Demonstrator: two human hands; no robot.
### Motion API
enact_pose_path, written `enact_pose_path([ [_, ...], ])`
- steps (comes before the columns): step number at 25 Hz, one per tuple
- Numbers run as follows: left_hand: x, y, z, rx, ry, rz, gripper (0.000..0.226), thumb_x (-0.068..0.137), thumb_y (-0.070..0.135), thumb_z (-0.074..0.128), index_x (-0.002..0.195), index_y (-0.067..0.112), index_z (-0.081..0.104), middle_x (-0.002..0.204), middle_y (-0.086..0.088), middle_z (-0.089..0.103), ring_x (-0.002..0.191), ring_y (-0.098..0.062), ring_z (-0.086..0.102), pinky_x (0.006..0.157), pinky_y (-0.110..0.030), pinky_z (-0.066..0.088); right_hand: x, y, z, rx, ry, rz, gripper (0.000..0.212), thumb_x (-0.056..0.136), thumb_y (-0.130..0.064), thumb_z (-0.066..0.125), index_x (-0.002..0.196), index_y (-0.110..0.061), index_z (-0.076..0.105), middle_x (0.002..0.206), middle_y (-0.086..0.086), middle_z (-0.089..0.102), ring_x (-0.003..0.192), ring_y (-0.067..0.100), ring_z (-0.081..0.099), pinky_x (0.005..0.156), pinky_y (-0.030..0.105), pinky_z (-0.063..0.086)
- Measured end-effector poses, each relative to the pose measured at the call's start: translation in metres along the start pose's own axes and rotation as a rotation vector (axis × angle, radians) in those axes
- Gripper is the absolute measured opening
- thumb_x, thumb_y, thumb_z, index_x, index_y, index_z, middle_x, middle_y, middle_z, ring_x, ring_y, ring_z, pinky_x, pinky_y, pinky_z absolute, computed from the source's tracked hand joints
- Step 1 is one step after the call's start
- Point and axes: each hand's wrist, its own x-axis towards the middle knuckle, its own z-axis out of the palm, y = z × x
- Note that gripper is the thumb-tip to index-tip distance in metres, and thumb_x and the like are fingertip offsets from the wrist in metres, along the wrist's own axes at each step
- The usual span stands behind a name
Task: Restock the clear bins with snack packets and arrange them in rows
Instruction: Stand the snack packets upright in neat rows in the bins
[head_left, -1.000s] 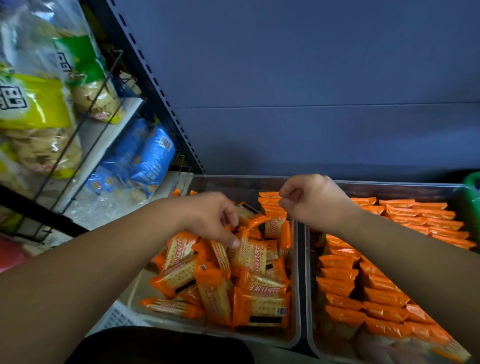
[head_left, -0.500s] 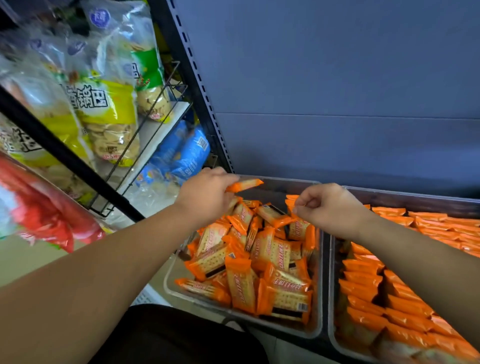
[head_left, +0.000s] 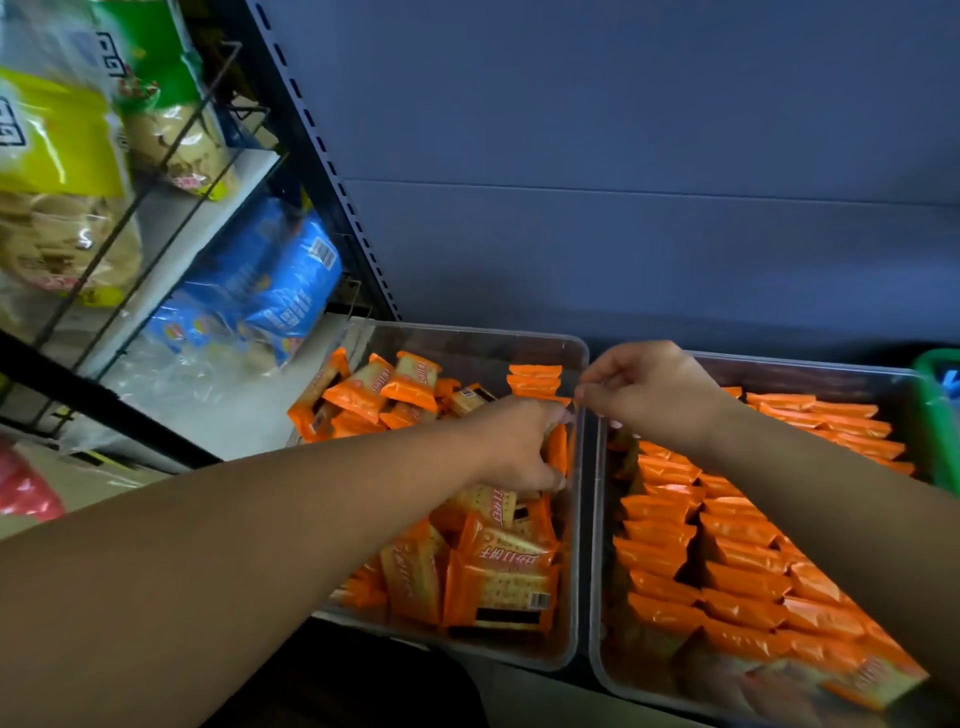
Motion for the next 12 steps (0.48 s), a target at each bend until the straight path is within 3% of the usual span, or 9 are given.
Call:
enact_pose_path([
  [4, 0.0, -0.008, 0.002, -0.007, 0.055, -0.008, 0.056, 0.08, 0.021, 0.083, 0.129, 0.022, 0.055, 0.083, -0.002, 0.066, 0.077, -0.021, 0.066, 0.069, -0.036, 0.059, -0.003, -0.003, 0.002, -0.026, -0.043, -0.021, 0.002, 0.095, -0.027, 0.074, 0.093, -0.026, 0.075, 0.082, -0.003, 0.073, 0.077, 0.01, 0.068, 0.062, 0.021, 0.049],
  [7, -0.022, -0.017, -0.02, -0.14, 0.112, -0.043, 0.066, 0.081, 0.016, 0.084, 0.138, 0.024, 0.052, 0.086, 0.0, 0.071, 0.067, -0.012, 0.066, 0.057, -0.029, 0.054, -0.005, -0.007, 0.003, 0.035, -0.053, -0.029, 0.012, 0.093, -0.024, 0.076, 0.105, -0.026, 0.074, 0.093, -0.005, 0.073, 0.086, 0.008, 0.069, 0.066, 0.018, 0.05],
  [9, -0.041, -0.026, -0.039, -0.32, 0.197, -0.063, 0.063, 0.081, 0.01, 0.084, 0.134, 0.029, 0.056, 0.091, -0.002, 0.076, 0.073, -0.015, 0.074, 0.066, -0.036, 0.063, -0.006, -0.011, 0.005, 0.068, -0.098, -0.058, 0.027, 0.091, -0.023, 0.08, 0.117, -0.026, 0.071, 0.106, -0.009, 0.07, 0.097, 0.007, 0.068, 0.077, 0.02, 0.053],
  [12, -0.06, -0.036, -0.055, -0.53, 0.27, -0.011, 0.061, 0.082, -0.001, 0.077, 0.127, 0.035, 0.059, 0.094, -0.005, 0.079, 0.081, -0.022, 0.076, 0.078, -0.044, 0.063, -0.007, -0.018, 0.009, 0.087, -0.184, -0.079, 0.039, 0.093, -0.02, 0.077, 0.13, -0.028, 0.067, 0.117, -0.013, 0.069, 0.104, 0.003, 0.066, 0.083, 0.019, 0.052],
])
